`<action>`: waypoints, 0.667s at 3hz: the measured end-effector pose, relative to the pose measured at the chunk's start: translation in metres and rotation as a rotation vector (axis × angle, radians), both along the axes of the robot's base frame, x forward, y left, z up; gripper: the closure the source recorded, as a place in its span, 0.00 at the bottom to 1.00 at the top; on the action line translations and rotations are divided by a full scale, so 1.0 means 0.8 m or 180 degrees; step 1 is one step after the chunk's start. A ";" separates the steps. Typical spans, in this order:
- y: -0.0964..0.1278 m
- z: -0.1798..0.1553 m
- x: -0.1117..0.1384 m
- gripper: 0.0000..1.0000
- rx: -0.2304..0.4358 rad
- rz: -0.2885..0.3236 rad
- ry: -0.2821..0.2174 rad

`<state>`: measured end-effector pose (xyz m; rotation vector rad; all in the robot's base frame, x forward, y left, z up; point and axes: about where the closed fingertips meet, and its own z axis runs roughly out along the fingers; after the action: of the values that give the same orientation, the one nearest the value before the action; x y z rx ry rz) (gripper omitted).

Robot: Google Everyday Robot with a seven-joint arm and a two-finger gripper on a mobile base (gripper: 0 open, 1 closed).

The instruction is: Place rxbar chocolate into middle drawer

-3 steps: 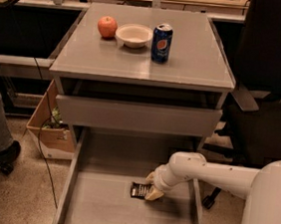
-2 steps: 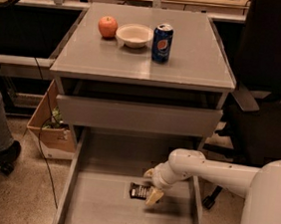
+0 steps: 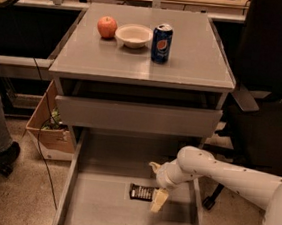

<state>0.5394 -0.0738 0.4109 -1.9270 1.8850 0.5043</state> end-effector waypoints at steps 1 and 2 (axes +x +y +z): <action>-0.013 0.047 -0.017 0.00 0.0120 -0.0107 -0.0010; -0.025 0.095 -0.029 0.00 0.0122 -0.0169 -0.0083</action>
Offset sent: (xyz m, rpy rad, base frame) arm -0.0320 -0.0354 0.1303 0.0352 -0.0651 -0.0825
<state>0.5161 -0.0936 0.4872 -1.8454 1.8909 0.4932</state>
